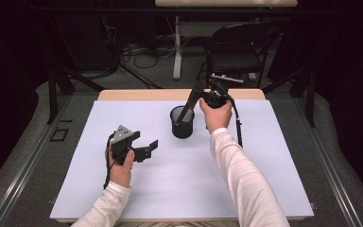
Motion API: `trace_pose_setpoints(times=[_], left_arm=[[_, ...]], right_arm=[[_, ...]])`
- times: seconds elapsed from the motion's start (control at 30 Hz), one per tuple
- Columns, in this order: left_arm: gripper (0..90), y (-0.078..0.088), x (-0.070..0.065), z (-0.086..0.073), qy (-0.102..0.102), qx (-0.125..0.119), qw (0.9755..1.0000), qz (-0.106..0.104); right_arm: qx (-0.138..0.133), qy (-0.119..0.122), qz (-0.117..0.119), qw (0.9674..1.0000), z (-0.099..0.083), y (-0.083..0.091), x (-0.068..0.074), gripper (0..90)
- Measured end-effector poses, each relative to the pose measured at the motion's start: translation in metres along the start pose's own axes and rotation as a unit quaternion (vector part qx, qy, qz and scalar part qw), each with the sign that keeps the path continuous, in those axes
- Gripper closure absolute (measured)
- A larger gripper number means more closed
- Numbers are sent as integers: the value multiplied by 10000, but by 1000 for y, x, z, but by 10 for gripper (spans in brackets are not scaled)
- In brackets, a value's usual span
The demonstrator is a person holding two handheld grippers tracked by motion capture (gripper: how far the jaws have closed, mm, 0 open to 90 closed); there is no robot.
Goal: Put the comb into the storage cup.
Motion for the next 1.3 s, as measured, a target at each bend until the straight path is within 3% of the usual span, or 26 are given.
trace_pose_setpoints(times=[1.3], left_arm=[[158,-1,0,-1,-11,15,10000,8]], right_arm=[[177,-218,18,9996,-22,-17,-10,865]])
Point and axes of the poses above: each handheld gripper's, and its own axes: y roughly backward along the jaws, z roughly out of its top, x roughly to its left, the point moved 2 cm from there along -y, roughly forward along the jaws
